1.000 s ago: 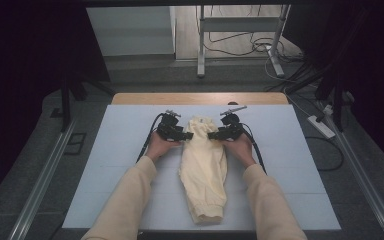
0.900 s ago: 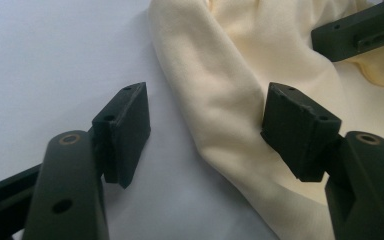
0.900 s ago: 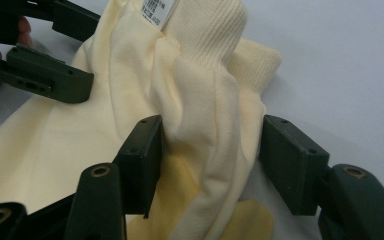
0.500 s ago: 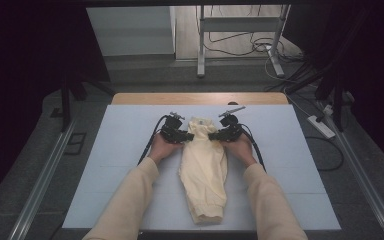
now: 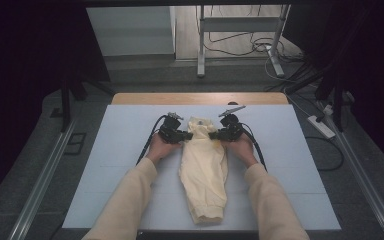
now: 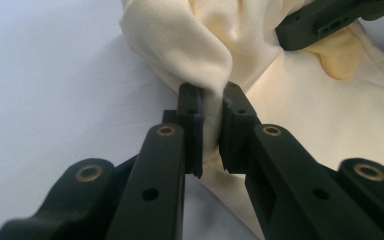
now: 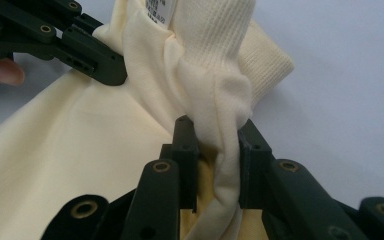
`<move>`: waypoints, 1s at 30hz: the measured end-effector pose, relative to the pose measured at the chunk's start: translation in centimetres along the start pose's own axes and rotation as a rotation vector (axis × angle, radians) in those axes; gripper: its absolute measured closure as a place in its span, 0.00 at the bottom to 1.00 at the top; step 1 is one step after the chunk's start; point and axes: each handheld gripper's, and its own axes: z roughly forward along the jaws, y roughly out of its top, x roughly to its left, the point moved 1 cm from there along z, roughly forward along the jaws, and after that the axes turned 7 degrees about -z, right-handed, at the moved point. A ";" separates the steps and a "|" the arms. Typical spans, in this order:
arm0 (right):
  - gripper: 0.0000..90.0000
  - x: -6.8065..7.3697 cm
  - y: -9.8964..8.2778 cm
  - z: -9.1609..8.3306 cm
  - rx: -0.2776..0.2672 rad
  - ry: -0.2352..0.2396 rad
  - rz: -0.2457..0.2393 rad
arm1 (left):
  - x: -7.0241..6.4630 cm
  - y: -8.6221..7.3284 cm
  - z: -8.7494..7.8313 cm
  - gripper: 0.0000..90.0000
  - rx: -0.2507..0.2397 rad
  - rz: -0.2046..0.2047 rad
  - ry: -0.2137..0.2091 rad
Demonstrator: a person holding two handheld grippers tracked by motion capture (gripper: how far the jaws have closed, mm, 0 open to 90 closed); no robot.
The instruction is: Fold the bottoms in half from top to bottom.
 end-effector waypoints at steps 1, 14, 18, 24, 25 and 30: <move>0.83 0.0 0.1 -0.1 -0.002 0.002 -0.004 | 0.0 0.0 -0.1 0.90 -0.002 0.004 -0.001; 0.83 0.2 0.7 -0.7 -0.013 0.010 -0.020 | -0.1 0.4 -1.0 0.91 -0.015 0.034 -0.010; 0.83 0.2 1.1 -1.2 -0.023 0.007 -0.026 | -0.3 0.9 -1.6 0.91 -0.028 0.045 -0.007; 0.83 0.4 2.9 -2.7 -0.052 -0.012 -0.051 | -1.2 2.6 -3.6 0.91 -0.066 0.081 0.014; 0.83 0.4 3.1 -3.0 -0.060 -0.016 -0.053 | -1.3 2.8 -3.9 0.91 -0.071 0.085 0.016; 0.83 0.5 3.3 -3.4 -0.070 -0.026 -0.059 | -1.5 2.8 -4.0 0.91 -0.071 0.089 0.013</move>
